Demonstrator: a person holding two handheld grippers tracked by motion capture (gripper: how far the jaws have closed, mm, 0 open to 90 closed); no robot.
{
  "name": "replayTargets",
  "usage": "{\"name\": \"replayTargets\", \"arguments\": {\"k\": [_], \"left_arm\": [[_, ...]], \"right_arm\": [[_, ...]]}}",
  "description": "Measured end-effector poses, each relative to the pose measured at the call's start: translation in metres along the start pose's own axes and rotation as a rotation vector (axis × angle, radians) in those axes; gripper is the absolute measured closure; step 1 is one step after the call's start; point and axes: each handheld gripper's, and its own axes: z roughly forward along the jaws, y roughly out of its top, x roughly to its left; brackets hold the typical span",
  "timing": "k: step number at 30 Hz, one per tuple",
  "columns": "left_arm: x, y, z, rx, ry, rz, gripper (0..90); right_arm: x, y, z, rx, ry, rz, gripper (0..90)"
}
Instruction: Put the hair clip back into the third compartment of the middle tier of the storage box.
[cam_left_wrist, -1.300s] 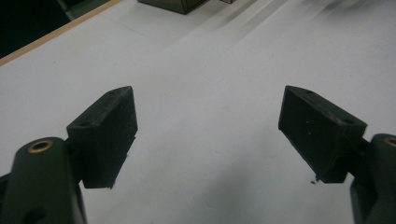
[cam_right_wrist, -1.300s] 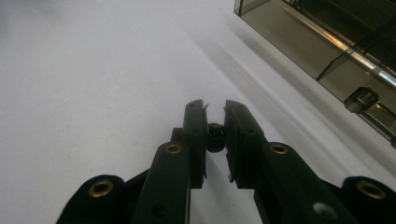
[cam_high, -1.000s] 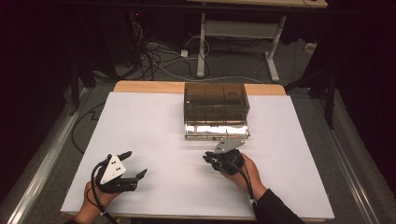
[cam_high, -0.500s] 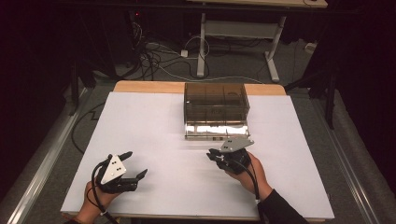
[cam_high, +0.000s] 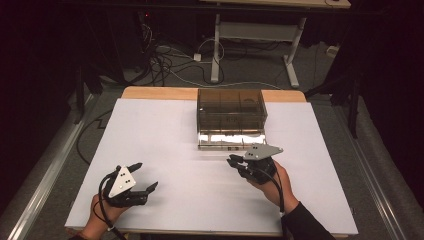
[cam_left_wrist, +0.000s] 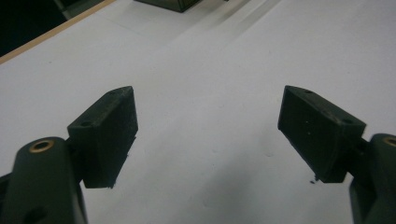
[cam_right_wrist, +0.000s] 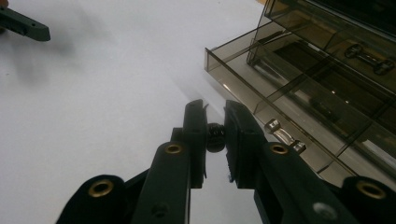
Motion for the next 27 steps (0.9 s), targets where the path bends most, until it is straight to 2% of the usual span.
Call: {"name": "replayTargets", "arguments": {"k": [2, 3, 14, 27], "left_arm": [[-0.001, 0.000, 0.000, 0.005, -0.006, -0.010, 18.8], [0.000, 0.000, 0.000, 0.000, -0.001, 0.001, 18.8], [0.000, 0.000, 0.000, 0.004, 0.002, 0.009, 18.8], [-0.001, -0.001, 0.001, 0.012, -0.005, 0.001, 18.8]], "right_arm": [[-0.001, 0.001, -0.002, -0.006, -0.003, 0.000, 79.3], [-0.001, 0.001, -0.003, -0.006, -0.003, 0.000, 79.2], [-0.009, 0.002, -0.012, -0.028, -0.030, 0.007, 79.2], [-0.024, 0.000, -0.023, -0.050, -0.091, 0.022, 79.3]]}}
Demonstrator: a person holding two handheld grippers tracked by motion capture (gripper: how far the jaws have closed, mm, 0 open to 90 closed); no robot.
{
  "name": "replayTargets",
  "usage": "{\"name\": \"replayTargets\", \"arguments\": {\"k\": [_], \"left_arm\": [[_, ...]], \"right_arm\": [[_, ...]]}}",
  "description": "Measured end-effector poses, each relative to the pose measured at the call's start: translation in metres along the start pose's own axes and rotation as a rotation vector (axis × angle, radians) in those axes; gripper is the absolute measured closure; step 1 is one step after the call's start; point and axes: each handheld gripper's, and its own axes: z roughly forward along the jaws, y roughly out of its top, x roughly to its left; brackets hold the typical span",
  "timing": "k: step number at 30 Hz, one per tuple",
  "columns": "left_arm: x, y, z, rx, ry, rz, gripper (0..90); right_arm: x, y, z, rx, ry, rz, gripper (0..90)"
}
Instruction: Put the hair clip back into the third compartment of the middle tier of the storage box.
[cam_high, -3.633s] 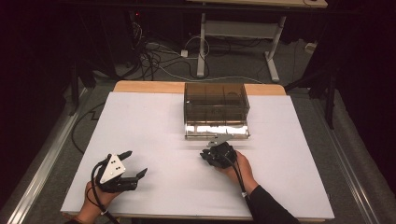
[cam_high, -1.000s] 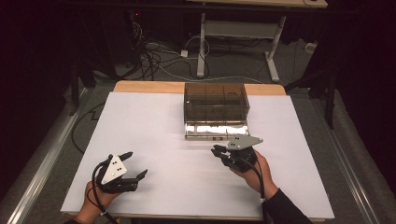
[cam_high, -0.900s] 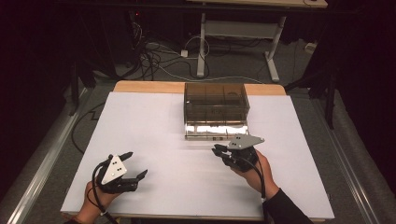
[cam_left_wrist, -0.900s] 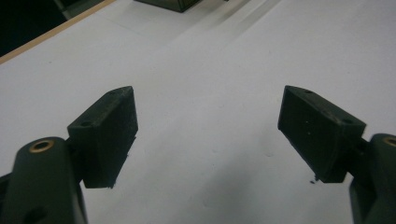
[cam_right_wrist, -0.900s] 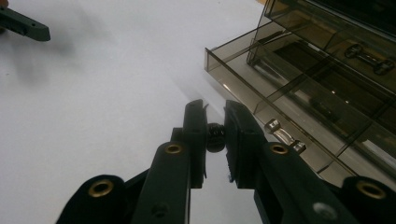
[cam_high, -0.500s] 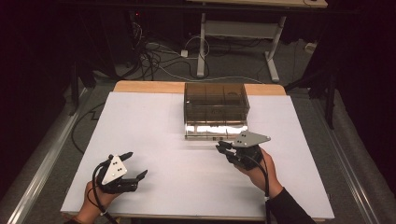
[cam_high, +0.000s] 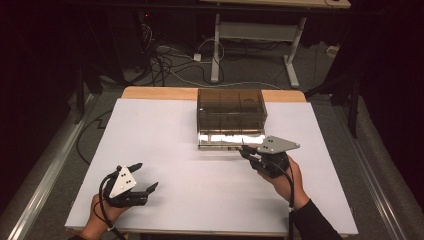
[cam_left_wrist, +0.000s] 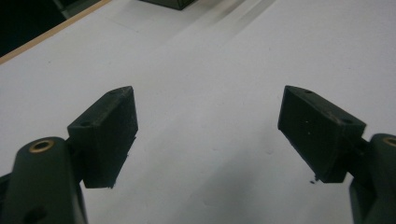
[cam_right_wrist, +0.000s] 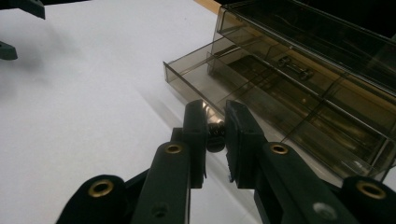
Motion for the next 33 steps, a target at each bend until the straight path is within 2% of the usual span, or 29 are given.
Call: {"name": "replayTargets", "arguments": {"k": [13, 15, 16, 22, 24, 33], "left_arm": [[0.000, 0.000, 0.001, 0.003, -0.004, 0.003, 18.8], [0.000, 0.000, 0.001, 0.000, 0.001, 0.016, 18.8], [-0.001, 0.000, 0.001, 0.006, -0.004, 0.006, 18.8], [0.000, 0.000, 0.002, 0.005, -0.007, 0.005, 18.8], [0.000, 0.001, 0.001, 0.001, -0.007, 0.001, 18.8], [-0.001, 0.000, 0.002, 0.009, -0.006, 0.012, 18.8]], "right_arm": [[-0.013, -0.001, -0.007, -0.017, -0.034, 0.020, 79.2], [-0.014, -0.002, -0.007, -0.017, -0.039, 0.020, 79.2], [-0.016, -0.002, -0.008, -0.019, -0.043, 0.023, 79.3], [-0.024, -0.003, -0.010, -0.023, -0.068, 0.040, 79.3], [-0.027, -0.003, -0.008, -0.021, -0.089, 0.037, 79.2], [-0.038, -0.006, 0.002, -0.007, -0.122, 0.059, 79.3]]}}
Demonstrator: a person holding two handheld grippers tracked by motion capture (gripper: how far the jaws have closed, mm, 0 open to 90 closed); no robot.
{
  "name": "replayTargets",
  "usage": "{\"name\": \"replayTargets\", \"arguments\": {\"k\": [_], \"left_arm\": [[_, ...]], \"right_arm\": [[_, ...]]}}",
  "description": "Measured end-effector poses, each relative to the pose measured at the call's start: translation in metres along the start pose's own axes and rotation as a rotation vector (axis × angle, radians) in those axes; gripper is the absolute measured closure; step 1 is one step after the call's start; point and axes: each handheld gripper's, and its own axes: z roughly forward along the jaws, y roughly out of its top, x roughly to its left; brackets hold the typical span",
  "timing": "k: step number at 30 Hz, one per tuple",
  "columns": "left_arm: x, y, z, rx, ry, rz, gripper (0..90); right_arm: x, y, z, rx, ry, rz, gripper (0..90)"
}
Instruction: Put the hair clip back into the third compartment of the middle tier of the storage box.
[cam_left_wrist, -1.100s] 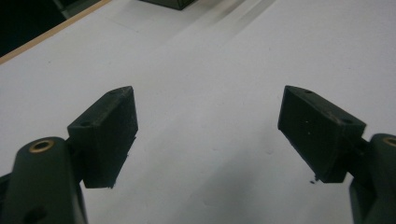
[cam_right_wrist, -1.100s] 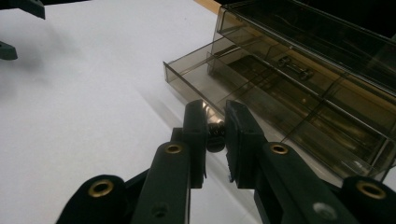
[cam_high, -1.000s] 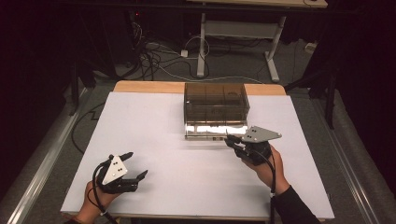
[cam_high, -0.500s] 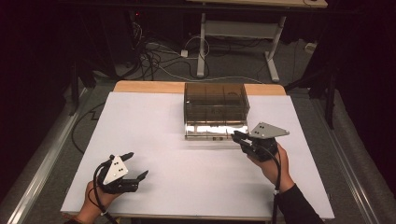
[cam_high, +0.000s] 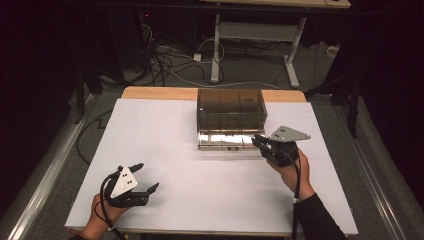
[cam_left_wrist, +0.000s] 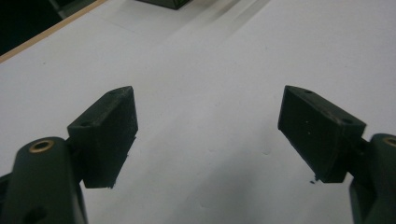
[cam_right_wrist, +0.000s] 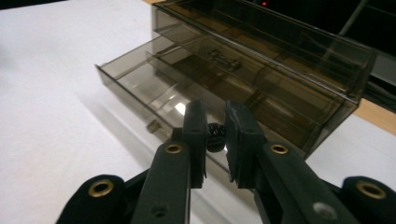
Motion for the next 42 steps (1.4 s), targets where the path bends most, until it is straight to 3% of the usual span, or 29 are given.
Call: {"name": "replayTargets", "arguments": {"k": [18, 25, 27, 42], "left_arm": [[0.000, 0.000, 0.004, 0.017, -0.006, 0.003, 18.8], [0.000, 0.000, 0.005, 0.017, 0.000, 0.018, 18.8], [-0.001, 0.000, 0.004, 0.018, -0.004, 0.004, 18.8], [0.000, -0.001, 0.004, 0.020, 0.000, 0.008, 18.8]], "right_arm": [[-0.021, -0.012, 0.028, 0.051, -0.050, 0.052, 79.2], [-0.024, -0.017, 0.033, 0.068, -0.064, 0.070, 79.2], [-0.024, -0.018, 0.034, 0.069, -0.068, 0.068, 79.2], [-0.022, -0.022, 0.039, 0.086, -0.081, 0.067, 78.7]]}}
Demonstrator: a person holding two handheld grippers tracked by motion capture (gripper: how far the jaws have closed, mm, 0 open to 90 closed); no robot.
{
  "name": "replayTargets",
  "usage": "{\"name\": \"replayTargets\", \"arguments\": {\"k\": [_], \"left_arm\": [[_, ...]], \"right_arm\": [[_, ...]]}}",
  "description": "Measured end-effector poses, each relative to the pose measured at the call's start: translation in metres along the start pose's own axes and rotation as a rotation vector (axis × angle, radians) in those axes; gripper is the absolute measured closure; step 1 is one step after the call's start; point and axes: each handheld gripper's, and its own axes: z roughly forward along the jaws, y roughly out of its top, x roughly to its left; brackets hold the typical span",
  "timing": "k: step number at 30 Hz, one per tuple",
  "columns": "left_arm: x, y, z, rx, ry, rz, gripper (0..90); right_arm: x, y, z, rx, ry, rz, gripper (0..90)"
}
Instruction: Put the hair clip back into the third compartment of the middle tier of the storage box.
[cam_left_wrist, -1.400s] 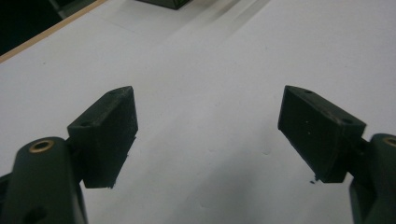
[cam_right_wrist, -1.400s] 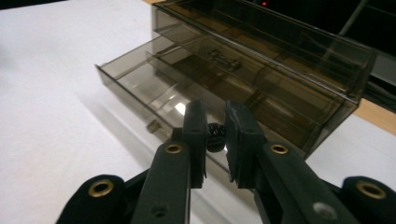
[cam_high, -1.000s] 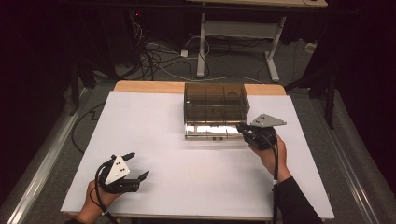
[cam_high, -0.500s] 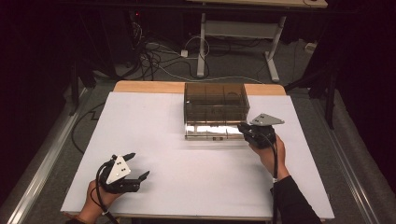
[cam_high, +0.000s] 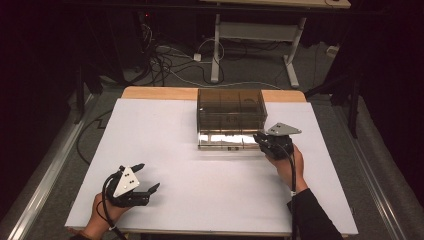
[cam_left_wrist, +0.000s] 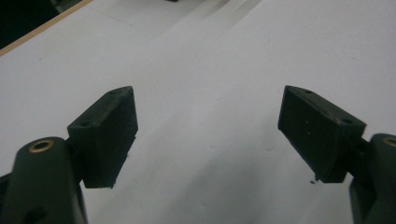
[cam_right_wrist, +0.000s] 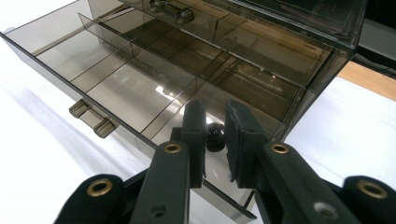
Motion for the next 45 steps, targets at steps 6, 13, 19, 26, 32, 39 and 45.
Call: {"name": "replayTargets", "arguments": {"k": [6, 13, 19, 26, 32, 39, 45], "left_arm": [[0.000, 0.000, 0.000, -0.001, -0.001, 0.002, 18.8], [0.000, 0.000, 0.000, 0.001, 0.000, 0.005, 18.8], [0.000, 0.000, -0.001, -0.001, 0.000, 0.005, 18.8], [0.000, 0.000, 0.000, -0.001, 0.000, 0.006, 18.8], [-0.001, 0.001, 0.000, 0.000, -0.001, 0.007, 18.8], [-0.001, 0.001, 0.000, -0.001, -0.002, 0.006, 18.8], [-0.001, 0.001, 0.000, 0.000, -0.002, 0.007, 18.8]], "right_arm": [[-0.001, -0.001, 0.000, -0.002, -0.003, 0.008, 78.2], [-0.001, -0.001, -0.001, -0.007, -0.003, 0.009, 76.0], [-0.002, 0.000, -0.004, -0.020, -0.008, 0.011, 73.9], [-0.003, 0.001, -0.010, -0.042, -0.017, 0.010, 72.2], [-0.002, 0.002, -0.016, -0.057, -0.021, 0.015, 70.1], [-0.002, 0.005, -0.024, -0.090, -0.034, 0.008, 65.6], [-0.002, 0.005, -0.028, -0.109, -0.048, 0.021, 53.4]]}}
